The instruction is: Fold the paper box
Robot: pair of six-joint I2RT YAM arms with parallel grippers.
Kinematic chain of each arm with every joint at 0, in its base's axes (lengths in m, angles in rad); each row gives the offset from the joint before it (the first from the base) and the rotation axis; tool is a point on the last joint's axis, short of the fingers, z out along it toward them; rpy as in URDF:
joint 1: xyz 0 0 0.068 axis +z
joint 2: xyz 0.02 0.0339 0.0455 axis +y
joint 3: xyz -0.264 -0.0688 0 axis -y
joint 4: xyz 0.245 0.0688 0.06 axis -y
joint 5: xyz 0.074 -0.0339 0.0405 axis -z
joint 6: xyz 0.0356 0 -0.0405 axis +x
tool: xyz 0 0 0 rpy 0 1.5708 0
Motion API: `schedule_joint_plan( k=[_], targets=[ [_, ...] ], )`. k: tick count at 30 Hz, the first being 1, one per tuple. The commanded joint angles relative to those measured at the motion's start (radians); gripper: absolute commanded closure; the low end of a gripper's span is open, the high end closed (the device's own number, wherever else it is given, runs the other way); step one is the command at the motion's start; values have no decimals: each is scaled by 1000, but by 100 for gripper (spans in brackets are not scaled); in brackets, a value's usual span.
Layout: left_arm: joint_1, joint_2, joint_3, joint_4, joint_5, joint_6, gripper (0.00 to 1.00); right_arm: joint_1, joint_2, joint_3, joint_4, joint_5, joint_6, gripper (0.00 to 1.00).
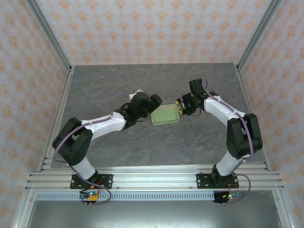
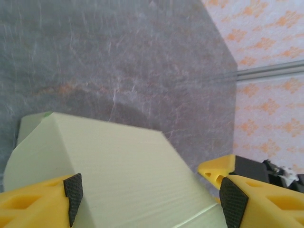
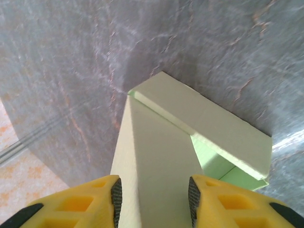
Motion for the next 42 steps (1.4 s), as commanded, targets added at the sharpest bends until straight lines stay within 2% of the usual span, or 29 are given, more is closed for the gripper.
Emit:
schedule_joint_plan(
  k=[1, 7, 18, 22, 26, 35, 42],
  targets=[
    [21, -51, -30, -38, 25, 60, 19, 6, 11, 41, -42, -31, 10, 56],
    [25, -50, -43, -87, 21, 138, 16, 6, 19, 59, -49, -36, 11, 56],
    [26, 21, -15, -49, 82, 107, 14, 8, 15, 86, -70, -30, 13, 56],
    [26, 36, -14, -50, 108, 103, 6, 9, 14, 87, -71, -26, 18, 56],
    [27, 21, -34, -59, 86, 100, 3, 14, 16, 86, -73, -25, 21, 52],
    [27, 52, 2, -42, 113, 45, 7, 24, 34, 95, -79, -31, 16, 48],
    [26, 85, 31, 21, 167, -72, 9, 38, 30, 113, -81, -34, 20, 48]
  ],
)
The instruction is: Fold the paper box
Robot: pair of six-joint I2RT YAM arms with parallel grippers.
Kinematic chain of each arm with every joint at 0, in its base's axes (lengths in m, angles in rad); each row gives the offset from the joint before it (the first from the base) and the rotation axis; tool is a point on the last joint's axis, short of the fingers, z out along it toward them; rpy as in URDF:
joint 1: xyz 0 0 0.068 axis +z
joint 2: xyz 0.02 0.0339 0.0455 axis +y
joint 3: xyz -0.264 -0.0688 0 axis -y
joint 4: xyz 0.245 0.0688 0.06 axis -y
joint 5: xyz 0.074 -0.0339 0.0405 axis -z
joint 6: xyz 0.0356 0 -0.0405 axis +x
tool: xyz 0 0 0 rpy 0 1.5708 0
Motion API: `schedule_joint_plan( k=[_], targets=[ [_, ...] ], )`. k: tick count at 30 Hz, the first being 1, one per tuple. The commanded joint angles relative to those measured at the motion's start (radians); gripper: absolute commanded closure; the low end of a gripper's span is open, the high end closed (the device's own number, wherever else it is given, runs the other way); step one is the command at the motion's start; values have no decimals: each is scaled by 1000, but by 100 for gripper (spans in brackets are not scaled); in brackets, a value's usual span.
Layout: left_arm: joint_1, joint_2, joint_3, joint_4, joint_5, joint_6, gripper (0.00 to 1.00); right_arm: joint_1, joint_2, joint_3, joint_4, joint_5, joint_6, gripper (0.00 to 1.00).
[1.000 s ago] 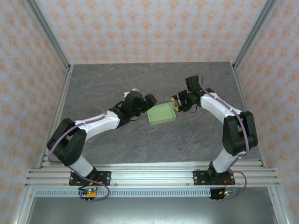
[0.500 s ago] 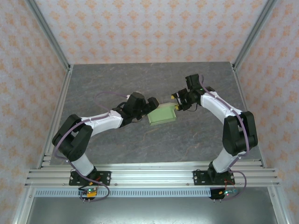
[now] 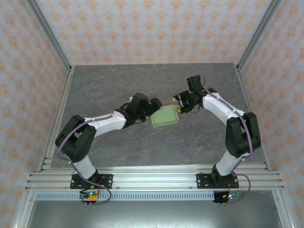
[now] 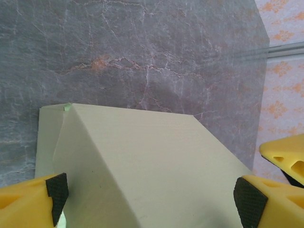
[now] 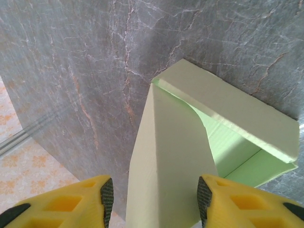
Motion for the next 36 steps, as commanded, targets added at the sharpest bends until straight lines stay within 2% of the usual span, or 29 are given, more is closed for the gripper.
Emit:
schedule_joint_plan(
  k=[1, 6, 15, 22, 29, 34, 36],
  targets=[
    [2, 24, 43, 71, 54, -79, 10, 18, 6, 38, -28, -10, 7, 49],
    [3, 28, 60, 66, 70, -88, 19, 18, 8, 37, -28, -13, 3, 52],
    [15, 24, 90, 6, 96, -41, 24, 18, 7, 27, -27, -16, -3, 52],
    [12, 54, 29, 58, 120, 45, 41, 19, 2, -23, -23, 1, -24, 55],
    [10, 44, 2, -9, 120, 227, 41, 19, 4, -101, -3, 25, -34, 55],
    [15, 38, -39, 31, 112, 254, 41, 18, 3, -100, -51, 74, -87, 52],
    [18, 36, -19, -14, 115, 280, 38, 16, -1, -91, -84, 97, -116, 50]
  ],
)
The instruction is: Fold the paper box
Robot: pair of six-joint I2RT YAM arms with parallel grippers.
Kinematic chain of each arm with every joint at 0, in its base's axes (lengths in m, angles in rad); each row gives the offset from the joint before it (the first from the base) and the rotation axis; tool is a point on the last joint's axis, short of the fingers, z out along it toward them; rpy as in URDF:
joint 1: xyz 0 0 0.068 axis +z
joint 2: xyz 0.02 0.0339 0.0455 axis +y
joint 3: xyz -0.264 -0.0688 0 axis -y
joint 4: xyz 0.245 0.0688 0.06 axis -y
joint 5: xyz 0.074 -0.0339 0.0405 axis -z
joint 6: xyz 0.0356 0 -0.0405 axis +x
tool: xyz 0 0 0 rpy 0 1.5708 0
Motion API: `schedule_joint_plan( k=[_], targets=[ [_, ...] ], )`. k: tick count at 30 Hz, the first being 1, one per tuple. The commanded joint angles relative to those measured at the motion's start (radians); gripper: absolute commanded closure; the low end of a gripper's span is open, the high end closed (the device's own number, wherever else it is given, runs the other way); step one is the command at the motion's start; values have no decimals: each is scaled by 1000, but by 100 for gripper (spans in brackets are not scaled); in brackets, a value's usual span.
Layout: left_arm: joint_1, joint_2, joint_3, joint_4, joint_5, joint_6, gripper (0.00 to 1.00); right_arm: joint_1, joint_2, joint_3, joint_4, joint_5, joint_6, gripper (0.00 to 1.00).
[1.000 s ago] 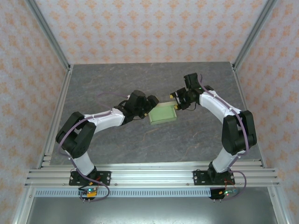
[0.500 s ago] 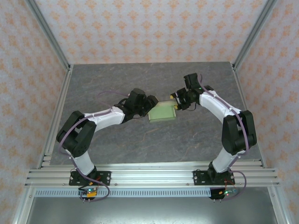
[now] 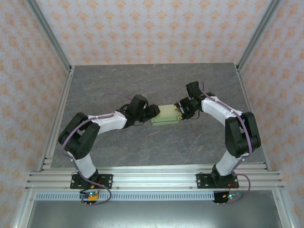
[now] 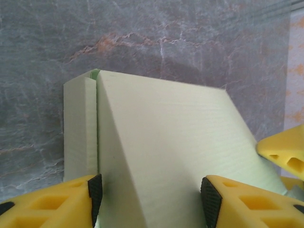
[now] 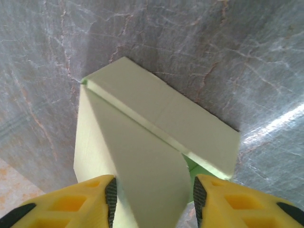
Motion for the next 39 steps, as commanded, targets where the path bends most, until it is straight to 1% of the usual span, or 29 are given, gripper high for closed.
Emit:
schedule_joint_plan(
  k=[1, 3, 7, 10, 13, 14, 15, 18, 23, 27, 30, 35, 39],
  targets=[
    [-1, -10, 28, -63, 16, 90, 35, 10, -5, 7, -79, 64, -70, 49],
    [1, -5, 67, -142, 12, 126, 32, 9, -13, 17, -110, 87, -99, 47],
    [1, -11, 110, -222, 25, 245, 32, 10, -31, 24, -148, 129, -143, 47],
    [1, -44, 95, -242, -5, 317, 31, 9, -31, 40, -188, 149, -196, 46],
    [0, -77, 67, -261, -61, 384, 30, 10, -35, 56, -229, 178, -277, 44],
    [1, -81, 55, -264, -75, 397, 30, 10, -39, 59, -238, 187, -307, 43],
    [0, -83, 45, -263, -85, 438, 30, 10, -43, 60, -241, 193, -337, 43],
    [-5, -77, 0, -229, -106, 468, 30, 10, -62, 65, -250, 195, -432, 39],
    [-47, -67, -42, -161, -155, 532, 26, 10, -104, 49, -277, 247, -546, 35],
    [-63, -42, -32, -165, -188, 554, 24, 9, -121, 12, -261, 260, -592, 31],
    [-61, -49, -37, -163, -209, 553, 24, 9, -130, -20, -235, 238, -613, 31],
    [-28, -126, -52, -168, -215, 518, 23, 10, -167, -88, -178, 260, -682, 33],
    [-2, -186, -70, -142, -185, 469, 22, 12, -137, -124, -140, 289, -721, 35]
  ],
)
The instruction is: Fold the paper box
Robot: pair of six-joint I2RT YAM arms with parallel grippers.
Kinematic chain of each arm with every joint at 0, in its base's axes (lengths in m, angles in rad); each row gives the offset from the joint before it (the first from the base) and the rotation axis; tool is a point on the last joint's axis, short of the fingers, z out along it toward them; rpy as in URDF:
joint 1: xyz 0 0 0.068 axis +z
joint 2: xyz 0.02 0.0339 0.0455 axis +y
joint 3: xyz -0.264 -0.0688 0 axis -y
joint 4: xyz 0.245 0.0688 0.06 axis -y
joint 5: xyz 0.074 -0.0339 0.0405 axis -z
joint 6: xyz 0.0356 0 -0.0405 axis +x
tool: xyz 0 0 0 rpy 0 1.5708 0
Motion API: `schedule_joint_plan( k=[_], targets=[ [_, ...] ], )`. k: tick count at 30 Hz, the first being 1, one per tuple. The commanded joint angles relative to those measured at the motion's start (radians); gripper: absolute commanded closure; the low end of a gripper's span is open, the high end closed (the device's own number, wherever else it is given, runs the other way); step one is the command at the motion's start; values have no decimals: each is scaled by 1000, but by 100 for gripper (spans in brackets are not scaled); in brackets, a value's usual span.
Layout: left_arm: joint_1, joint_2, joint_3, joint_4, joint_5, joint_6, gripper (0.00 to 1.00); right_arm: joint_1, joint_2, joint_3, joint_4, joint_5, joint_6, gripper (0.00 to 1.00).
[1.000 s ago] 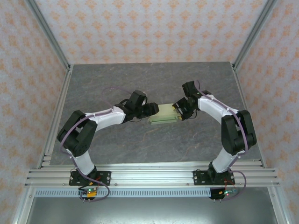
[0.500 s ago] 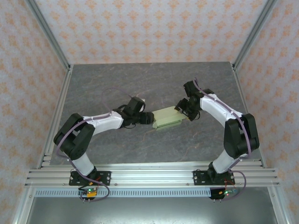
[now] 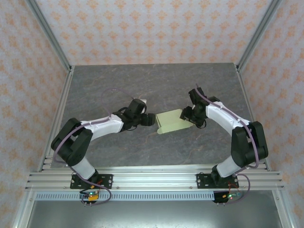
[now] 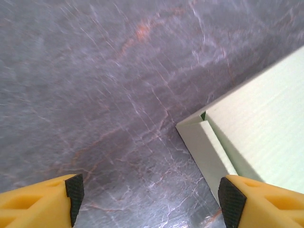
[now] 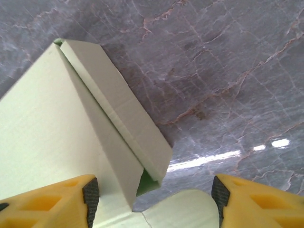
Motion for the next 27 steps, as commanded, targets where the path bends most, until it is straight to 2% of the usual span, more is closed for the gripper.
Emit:
schedule_joint_plan(
  k=[1, 6, 11, 17, 19, 21, 27],
  targets=[
    [13, -66, -5, 44, 8, -34, 20, 10, 16, -33, 55, 53, -57, 35],
    [2, 5, 13, 90, 79, -70, 16, 17, 105, -62, 133, 41, -20, 37],
    [-32, 66, 27, 114, 103, -73, 17, 19, 129, -53, 145, 24, 20, 38],
    [-23, 112, 10, 56, 21, -58, 38, 19, 74, -39, 151, -27, 38, 38],
    [-2, 131, 0, 77, 64, -78, 46, 17, 61, -33, 152, -51, 38, 37],
    [14, 151, 3, 84, 98, -83, 48, 11, 44, -31, 152, -54, 25, 36],
    [31, 186, 32, 54, 100, -78, 48, -44, -57, -58, 163, -68, -52, 32]
  ],
)
